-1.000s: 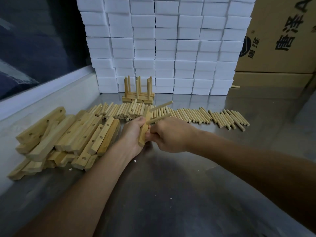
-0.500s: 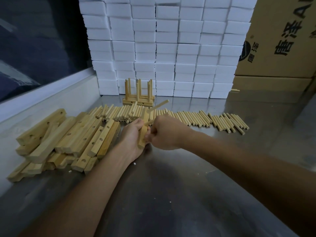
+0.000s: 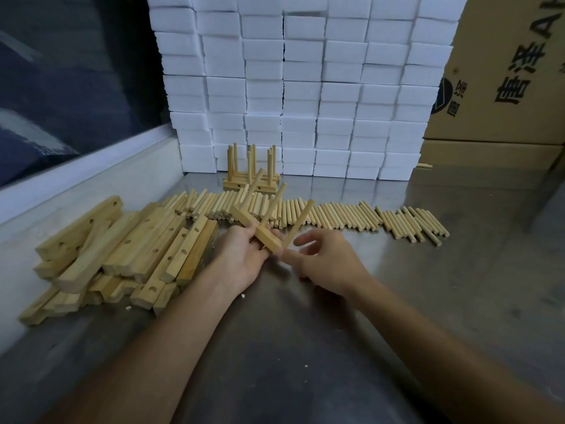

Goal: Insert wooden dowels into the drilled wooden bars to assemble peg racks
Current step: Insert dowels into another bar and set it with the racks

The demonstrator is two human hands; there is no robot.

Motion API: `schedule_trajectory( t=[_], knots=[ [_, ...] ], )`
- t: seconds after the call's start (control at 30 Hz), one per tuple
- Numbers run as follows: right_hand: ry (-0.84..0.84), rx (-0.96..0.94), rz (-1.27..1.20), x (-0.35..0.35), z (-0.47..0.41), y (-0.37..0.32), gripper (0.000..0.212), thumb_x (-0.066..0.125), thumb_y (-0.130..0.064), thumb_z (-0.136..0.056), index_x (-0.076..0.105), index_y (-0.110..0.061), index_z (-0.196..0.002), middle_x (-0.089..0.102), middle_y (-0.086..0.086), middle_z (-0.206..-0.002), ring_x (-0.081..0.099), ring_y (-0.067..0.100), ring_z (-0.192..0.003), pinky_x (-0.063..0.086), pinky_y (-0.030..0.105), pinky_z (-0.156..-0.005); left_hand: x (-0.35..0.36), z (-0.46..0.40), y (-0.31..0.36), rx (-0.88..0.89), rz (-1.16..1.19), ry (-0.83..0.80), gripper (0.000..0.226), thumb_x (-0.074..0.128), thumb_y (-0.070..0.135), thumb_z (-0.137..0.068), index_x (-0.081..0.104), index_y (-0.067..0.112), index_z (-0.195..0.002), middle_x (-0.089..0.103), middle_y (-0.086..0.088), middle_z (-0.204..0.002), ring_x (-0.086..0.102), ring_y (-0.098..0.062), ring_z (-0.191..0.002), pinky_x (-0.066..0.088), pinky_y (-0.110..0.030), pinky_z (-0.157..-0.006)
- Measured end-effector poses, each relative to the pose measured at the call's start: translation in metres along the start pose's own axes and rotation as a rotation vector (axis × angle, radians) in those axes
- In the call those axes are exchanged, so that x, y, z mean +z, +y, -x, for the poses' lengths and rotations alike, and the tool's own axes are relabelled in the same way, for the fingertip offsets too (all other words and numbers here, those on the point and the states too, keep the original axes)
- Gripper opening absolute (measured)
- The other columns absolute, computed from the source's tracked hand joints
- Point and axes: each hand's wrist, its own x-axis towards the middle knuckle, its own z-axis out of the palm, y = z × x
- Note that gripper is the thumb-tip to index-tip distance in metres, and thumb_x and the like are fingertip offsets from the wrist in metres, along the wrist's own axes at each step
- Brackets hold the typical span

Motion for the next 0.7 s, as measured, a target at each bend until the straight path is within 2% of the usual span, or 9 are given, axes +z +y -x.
schedule_trajectory(
  t=[0.1,0.2,0.27,0.3,0.37,0.43,0.57,0.7],
  knots=[
    [0.08,-0.125,0.017,0.007,0.002,0.009,0.028,0.076,-0.049,-0.081,0.068,-0.028,-0.097,0.068,-0.011,-0.086,0.068,0.008,-0.074,0.061,0.039,-0.072,0.0,0.001,-0.001,0.007,-0.014,-0.007,0.032,0.037,0.008,-0.106,0.044,-0.005,-0.134,0.058,-0.019,-0.105,0.064,-0.03,-0.092,0.051,-0.044,-0.064],
    [0.15,-0.149,-0.04,0.007,-0.001,0.014,0.017,0.073,-0.039,-0.088,0.07,-0.025,-0.097,0.067,-0.013,-0.089,0.067,0.009,-0.077,0.059,0.041,-0.078,-0.001,-0.001,-0.001,0.009,0.022,-0.028,0.037,0.037,0.003,-0.104,0.038,-0.004,-0.141,0.057,-0.024,-0.117,0.064,-0.036,-0.101,0.053,-0.046,-0.072],
    [0.162,-0.141,-0.091,0.003,-0.004,0.017,0.008,0.07,-0.032,-0.091,0.068,-0.027,-0.097,0.066,-0.013,-0.09,0.067,0.01,-0.076,0.06,0.042,-0.077,-0.002,0.0,-0.001,0.018,0.0,-0.053,0.037,0.041,0.001,-0.102,0.042,-0.004,-0.139,0.06,-0.026,-0.122,0.065,-0.036,-0.106,0.055,-0.045,-0.077],
    [0.176,-0.161,-0.066,0.0,-0.007,0.019,0.007,0.07,-0.03,-0.092,0.068,-0.028,-0.098,0.065,-0.014,-0.089,0.065,0.008,-0.075,0.06,0.038,-0.073,-0.003,0.0,-0.001,0.029,-0.018,-0.06,0.035,0.044,0.0,-0.101,0.046,-0.004,-0.136,0.063,-0.026,-0.12,0.066,-0.035,-0.107,0.056,-0.044,-0.079],
    [0.237,-0.215,0.044,-0.007,-0.011,0.023,0.012,0.07,-0.028,-0.092,0.071,-0.025,-0.103,0.063,-0.019,-0.092,0.062,0.002,-0.074,0.051,0.019,-0.064,-0.005,-0.002,-0.001,0.052,-0.027,-0.064,0.032,0.048,-0.002,-0.098,0.052,-0.002,-0.13,0.067,-0.024,-0.116,0.069,-0.033,-0.105,0.058,-0.044,-0.082],
    [0.292,-0.23,0.095,-0.016,-0.015,0.03,0.017,0.069,-0.025,-0.092,0.071,-0.021,-0.109,0.062,-0.016,-0.099,0.058,-0.003,-0.075,0.039,0.008,-0.061,-0.005,-0.002,0.0,0.085,-0.021,-0.055,0.028,0.052,-0.004,-0.096,0.056,-0.001,-0.123,0.069,-0.024,-0.113,0.072,-0.033,-0.098,0.06,-0.044,-0.081],
    [0.305,-0.218,0.099,-0.024,-0.02,0.04,0.022,0.066,-0.023,-0.095,0.068,-0.02,-0.117,0.062,-0.011,-0.108,0.057,-0.004,-0.078,0.037,0.007,-0.062,-0.005,-0.006,-0.005,0.184,-0.12,0.011,0.023,0.058,-0.005,-0.093,0.059,0.002,-0.115,0.068,-0.019,-0.111,0.073,-0.031,-0.094,0.061,-0.043,-0.078],
    [0.228,-0.206,0.059,-0.026,-0.021,0.041,0.027,0.065,-0.03,-0.094,0.067,-0.021,-0.12,0.064,-0.01,-0.111,0.058,-0.002,-0.085,0.039,0.01,-0.064,-0.005,-0.007,-0.008,0.229,-0.216,0.044,0.024,0.059,-0.004,-0.093,0.061,0.0,-0.116,0.067,-0.018,-0.111,0.074,-0.028,-0.092,0.062,-0.04,-0.078]
  ],
)
